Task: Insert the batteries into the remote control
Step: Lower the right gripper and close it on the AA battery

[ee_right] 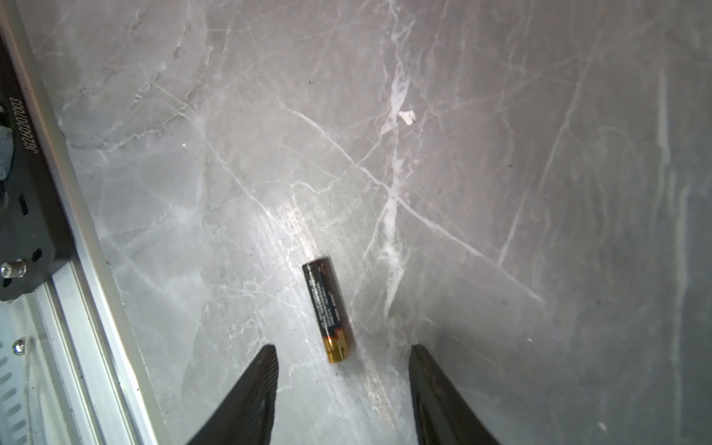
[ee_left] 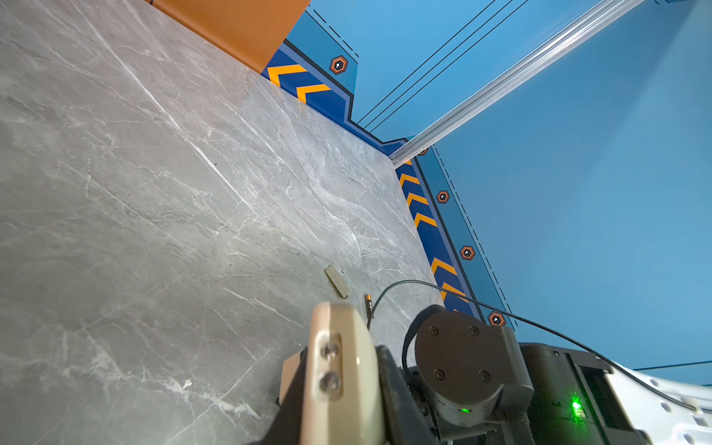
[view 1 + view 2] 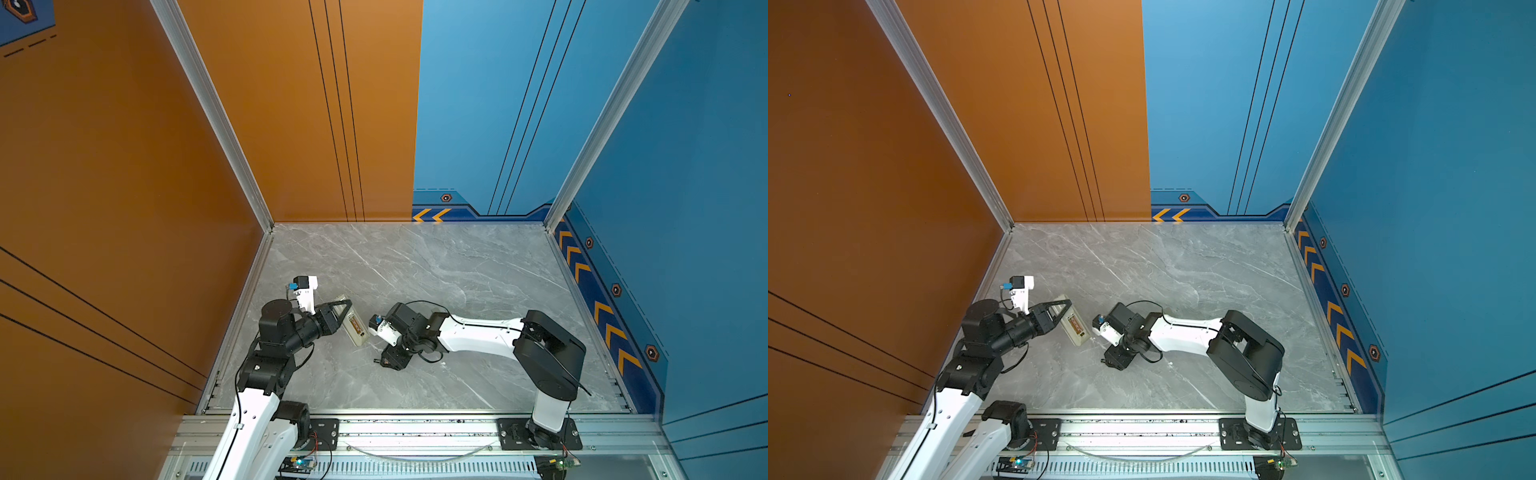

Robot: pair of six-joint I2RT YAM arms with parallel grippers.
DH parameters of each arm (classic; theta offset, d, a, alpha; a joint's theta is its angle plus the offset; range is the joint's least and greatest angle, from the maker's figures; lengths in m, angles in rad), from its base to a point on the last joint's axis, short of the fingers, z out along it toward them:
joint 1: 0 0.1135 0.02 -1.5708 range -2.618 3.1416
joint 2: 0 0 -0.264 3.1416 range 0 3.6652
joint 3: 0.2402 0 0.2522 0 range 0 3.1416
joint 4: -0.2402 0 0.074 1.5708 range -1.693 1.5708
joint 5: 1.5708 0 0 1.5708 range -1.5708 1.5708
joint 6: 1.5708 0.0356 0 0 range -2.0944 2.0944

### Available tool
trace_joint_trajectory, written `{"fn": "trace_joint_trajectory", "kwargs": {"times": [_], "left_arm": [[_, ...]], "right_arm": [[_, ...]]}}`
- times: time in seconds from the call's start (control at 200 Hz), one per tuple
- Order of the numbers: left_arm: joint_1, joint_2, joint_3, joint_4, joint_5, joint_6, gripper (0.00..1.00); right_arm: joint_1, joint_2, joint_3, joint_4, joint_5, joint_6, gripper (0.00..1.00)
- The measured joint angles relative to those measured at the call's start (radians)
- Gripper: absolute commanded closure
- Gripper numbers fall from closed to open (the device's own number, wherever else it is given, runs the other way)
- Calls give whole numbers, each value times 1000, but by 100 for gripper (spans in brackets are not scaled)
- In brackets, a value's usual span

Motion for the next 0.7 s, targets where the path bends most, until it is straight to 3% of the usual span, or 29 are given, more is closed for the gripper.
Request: {"fn": "trace_joint_trajectory", "kwargs": {"times": [0.701], "left_arm": [[14,-18,19,-42,-4,-16,100]], "right_arm": [[50,53,71,-91,71,-8,61]]}}
